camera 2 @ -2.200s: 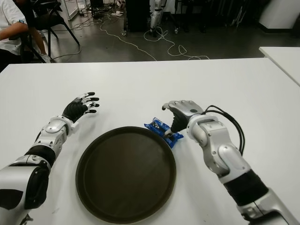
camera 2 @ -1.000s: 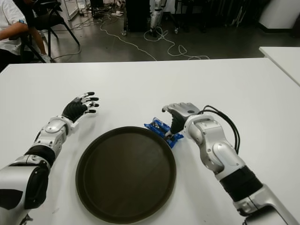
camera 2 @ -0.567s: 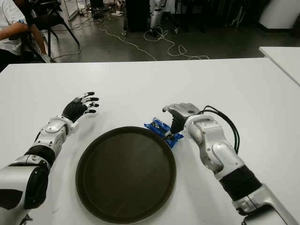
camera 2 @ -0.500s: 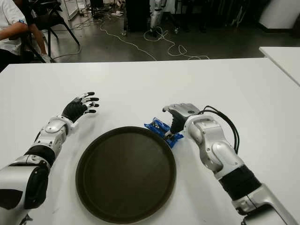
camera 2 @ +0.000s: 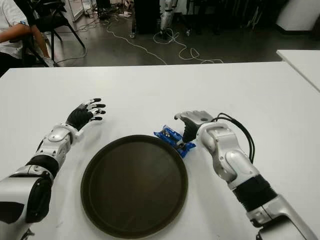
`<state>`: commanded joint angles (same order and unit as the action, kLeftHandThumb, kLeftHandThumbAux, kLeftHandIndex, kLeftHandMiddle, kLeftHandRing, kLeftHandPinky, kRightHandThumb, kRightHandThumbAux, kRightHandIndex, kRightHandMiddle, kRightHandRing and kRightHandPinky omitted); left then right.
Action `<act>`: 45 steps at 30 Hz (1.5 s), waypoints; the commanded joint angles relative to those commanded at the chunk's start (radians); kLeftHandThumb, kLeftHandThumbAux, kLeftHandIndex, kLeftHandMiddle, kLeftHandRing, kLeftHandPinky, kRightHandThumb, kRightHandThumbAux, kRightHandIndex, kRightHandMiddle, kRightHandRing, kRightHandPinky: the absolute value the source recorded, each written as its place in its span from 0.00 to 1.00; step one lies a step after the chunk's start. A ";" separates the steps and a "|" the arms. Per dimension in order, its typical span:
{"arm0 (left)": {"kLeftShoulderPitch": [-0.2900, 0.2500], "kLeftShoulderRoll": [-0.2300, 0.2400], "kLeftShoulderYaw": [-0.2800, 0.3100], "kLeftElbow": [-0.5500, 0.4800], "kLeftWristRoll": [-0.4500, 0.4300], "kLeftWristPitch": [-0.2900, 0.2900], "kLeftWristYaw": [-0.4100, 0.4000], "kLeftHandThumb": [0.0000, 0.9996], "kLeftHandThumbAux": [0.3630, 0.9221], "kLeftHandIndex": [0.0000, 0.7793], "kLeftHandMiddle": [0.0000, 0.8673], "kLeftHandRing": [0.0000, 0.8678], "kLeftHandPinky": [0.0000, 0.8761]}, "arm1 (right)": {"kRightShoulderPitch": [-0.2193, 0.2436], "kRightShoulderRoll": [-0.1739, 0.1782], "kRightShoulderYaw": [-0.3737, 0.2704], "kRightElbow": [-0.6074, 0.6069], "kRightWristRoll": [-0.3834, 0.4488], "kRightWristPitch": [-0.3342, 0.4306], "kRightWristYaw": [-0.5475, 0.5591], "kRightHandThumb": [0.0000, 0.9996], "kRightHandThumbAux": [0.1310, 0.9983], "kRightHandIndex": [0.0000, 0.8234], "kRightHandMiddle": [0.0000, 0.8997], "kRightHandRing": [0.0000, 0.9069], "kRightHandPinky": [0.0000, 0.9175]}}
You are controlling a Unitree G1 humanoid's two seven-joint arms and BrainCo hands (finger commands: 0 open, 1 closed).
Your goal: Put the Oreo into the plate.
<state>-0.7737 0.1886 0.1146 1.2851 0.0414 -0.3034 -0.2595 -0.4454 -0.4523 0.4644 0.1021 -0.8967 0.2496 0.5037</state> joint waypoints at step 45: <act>-0.003 -0.008 0.005 0.003 -0.007 0.007 -0.001 0.00 0.55 0.19 0.26 0.28 0.30 | -0.011 0.016 0.032 0.054 0.003 -0.005 0.009 0.00 0.62 0.18 0.20 0.22 0.21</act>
<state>-0.7771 0.1809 0.1192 1.2877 0.0342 -0.2960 -0.2610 -0.4565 -0.4364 0.4965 0.1564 -0.8942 0.2445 0.5125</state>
